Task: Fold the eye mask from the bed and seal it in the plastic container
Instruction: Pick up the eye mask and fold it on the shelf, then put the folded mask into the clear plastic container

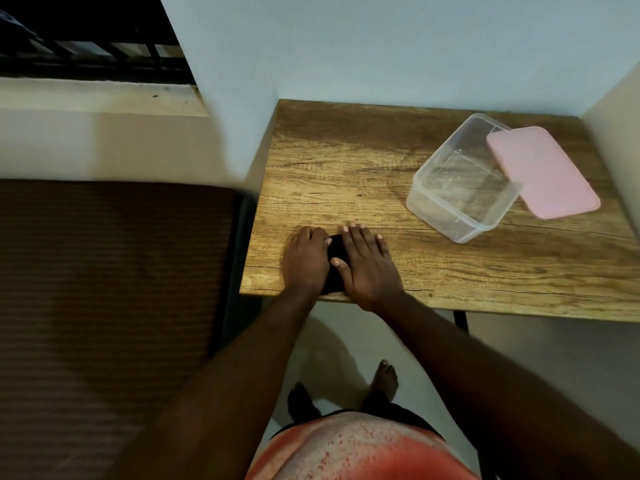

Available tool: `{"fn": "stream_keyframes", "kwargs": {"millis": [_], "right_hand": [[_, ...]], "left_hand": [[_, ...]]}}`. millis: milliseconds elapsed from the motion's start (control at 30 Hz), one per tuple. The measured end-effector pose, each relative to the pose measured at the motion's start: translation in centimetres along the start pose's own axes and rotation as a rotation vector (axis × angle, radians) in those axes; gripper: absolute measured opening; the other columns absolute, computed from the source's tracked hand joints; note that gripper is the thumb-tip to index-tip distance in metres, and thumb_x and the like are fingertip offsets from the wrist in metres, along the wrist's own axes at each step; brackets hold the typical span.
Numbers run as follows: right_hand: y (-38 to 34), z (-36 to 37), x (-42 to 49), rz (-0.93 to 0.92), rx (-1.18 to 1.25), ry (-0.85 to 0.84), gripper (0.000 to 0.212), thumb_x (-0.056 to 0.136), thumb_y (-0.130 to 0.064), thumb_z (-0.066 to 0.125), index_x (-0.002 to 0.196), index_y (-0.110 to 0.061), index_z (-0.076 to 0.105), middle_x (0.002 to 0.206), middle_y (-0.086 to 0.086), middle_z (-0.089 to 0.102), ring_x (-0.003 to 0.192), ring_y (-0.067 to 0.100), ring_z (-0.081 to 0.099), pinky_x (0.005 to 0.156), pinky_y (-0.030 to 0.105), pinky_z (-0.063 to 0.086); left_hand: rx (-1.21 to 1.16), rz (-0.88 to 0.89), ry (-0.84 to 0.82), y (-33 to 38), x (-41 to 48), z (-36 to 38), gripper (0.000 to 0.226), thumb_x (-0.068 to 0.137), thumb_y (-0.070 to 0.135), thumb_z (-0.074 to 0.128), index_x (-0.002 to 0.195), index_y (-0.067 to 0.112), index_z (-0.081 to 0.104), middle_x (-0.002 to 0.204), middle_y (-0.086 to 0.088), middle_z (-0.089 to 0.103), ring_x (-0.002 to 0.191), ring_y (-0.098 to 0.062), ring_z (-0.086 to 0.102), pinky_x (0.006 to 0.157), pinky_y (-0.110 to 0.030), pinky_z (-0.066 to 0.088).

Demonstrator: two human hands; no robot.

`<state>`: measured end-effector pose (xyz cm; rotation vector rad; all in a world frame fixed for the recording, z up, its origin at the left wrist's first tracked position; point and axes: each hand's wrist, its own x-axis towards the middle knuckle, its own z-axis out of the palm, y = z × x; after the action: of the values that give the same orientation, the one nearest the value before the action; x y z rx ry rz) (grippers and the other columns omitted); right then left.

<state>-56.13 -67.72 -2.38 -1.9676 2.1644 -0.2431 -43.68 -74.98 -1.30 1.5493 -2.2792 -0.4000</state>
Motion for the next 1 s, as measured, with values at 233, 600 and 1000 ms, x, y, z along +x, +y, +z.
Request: {"fn": "stream_keyframes", "kwargs": {"millis": [233,600,1000], "right_hand": [[1.3,-3.6,-1.1,0.150,0.418,0.065,0.056,0.105,-0.039,0.031,0.152,-0.008,0.030,0.160,0.013,0.028,0.149,0.024,0.020,0.121,0.039,0.015],[6.3,-12.8,-2.3,0.156,0.396,0.733,0.030,0.088,-0.021,0.062,0.114,-0.009,0.067,0.114,0.007,0.069,0.110,0.023,0.059,0.096,0.038,0.046],[15.6,-12.5,-3.2,0.192,0.054,0.211,0.034,0.088,-0.029,0.068,0.115,-0.009,0.070,0.130,0.015,0.063,0.140,0.036,0.034,0.117,0.046,0.022]], "left_hand": [[-0.411,-0.321,0.045,-0.6,1.4,-1.7,0.021,0.097,0.015,0.051,0.080,0.007,0.060,0.087,-0.012,0.064,0.082,-0.024,0.058,0.064,-0.026,0.033],[-0.740,-0.284,-0.070,10.7,3.8,-3.0,0.034,0.095,0.028,0.056,0.069,0.007,0.059,0.071,-0.013,0.066,0.066,-0.026,0.062,0.062,-0.032,0.047],[-0.804,-0.362,-0.384,17.2,4.7,0.1,0.042,0.087,0.048,0.061,0.080,0.007,0.067,0.084,-0.015,0.072,0.076,-0.031,0.069,0.062,-0.033,0.046]]}}
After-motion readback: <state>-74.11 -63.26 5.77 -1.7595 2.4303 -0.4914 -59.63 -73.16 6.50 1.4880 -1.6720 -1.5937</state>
